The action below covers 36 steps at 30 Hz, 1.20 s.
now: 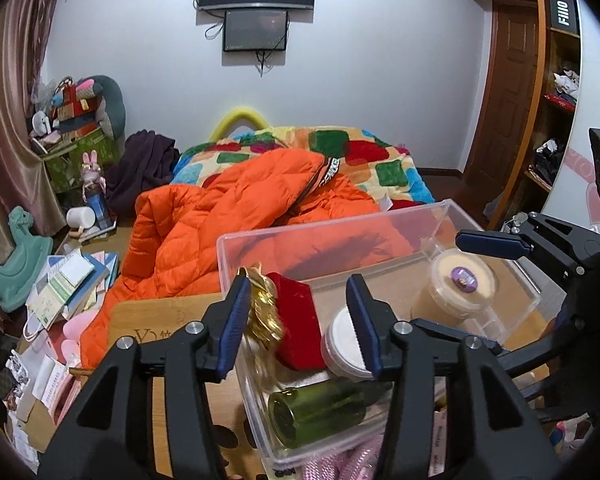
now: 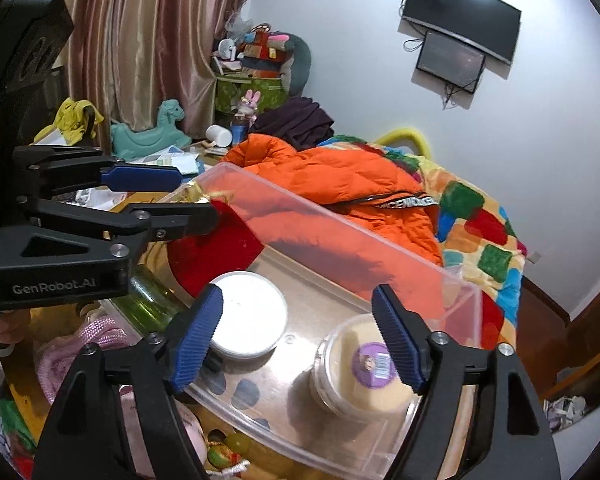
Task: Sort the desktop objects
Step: 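Open the right tool to drop the white container in the box while the left tool releases the gold ribbon, then withdraw both tools from the box toward the remaining items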
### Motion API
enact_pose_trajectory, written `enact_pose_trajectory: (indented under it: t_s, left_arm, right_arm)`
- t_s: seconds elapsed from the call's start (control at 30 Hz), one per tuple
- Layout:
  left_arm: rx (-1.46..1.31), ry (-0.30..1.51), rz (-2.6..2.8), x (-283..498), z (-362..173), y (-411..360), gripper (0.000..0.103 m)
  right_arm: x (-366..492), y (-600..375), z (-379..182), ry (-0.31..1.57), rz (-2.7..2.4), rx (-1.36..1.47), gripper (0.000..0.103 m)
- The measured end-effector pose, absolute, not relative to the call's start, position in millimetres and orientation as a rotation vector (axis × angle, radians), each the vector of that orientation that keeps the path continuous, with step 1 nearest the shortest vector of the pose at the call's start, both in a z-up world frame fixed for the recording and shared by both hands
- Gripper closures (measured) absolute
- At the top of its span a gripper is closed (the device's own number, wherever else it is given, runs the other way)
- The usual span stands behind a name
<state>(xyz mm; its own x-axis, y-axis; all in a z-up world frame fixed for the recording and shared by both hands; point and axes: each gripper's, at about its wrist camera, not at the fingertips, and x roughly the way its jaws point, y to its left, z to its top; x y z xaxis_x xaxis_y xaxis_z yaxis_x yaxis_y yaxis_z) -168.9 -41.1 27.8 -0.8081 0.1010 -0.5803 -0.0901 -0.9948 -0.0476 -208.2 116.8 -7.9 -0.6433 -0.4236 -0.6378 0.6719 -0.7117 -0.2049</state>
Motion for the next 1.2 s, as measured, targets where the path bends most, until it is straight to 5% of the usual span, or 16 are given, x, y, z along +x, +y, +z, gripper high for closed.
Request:
enact_pose_trajectory:
  t_s: [0.57,1.2]
  left_arm:
    - [-0.828,-0.004,2.959,-112.3,55.7,-39.7,0.026]
    - [-0.943,-0.059,2.993,-52.4,28.7,-53.8,0.02]
  right_arm:
    - [-167.6,169.6,18.5,0.4,-2.46,0.752,0.02]
    - [-116.2,232.2,6.4,0.201,-2.553,0.833,0.017]
